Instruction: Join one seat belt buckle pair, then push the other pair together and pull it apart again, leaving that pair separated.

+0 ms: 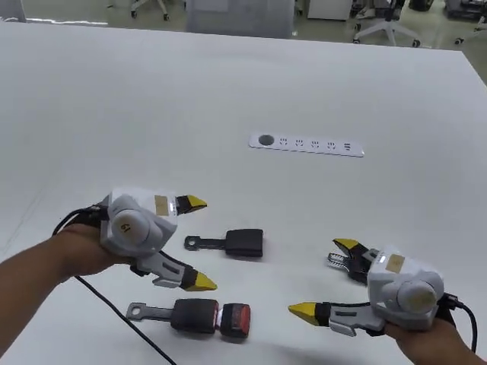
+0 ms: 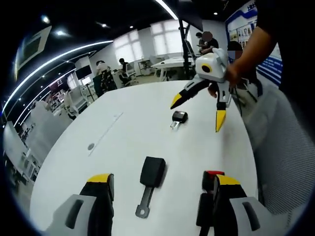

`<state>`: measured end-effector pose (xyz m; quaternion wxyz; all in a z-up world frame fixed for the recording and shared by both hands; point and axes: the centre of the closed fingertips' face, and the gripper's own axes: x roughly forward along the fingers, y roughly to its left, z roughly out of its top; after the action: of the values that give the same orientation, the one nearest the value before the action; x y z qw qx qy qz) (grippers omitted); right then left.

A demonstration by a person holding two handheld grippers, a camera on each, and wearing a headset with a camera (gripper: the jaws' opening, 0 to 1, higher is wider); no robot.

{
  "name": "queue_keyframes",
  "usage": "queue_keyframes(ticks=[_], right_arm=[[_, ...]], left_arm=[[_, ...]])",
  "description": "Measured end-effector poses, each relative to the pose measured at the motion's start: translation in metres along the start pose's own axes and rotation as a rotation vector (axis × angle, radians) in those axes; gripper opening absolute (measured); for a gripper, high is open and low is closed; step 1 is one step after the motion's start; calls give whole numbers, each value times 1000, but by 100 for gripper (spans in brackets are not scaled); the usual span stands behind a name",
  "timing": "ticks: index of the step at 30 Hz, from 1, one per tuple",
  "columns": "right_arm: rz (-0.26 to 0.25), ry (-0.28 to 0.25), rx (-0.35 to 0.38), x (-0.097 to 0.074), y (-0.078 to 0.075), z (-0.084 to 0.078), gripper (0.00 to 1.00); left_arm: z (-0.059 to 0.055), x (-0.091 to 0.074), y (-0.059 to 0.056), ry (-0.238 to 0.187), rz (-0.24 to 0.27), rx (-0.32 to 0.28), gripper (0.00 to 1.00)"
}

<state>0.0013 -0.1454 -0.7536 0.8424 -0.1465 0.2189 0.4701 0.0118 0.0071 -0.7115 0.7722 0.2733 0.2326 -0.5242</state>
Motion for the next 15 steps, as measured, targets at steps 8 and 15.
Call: queue_keyframes(ticks=[8,15], right_arm=[[0,23,-9,-11,-31,-8,87],[23,55,-9,-14,-48,-21,84]], left_arm=[[-6,16,15,41,-13,16,83],[-12,31,22,67,-27,13,83]])
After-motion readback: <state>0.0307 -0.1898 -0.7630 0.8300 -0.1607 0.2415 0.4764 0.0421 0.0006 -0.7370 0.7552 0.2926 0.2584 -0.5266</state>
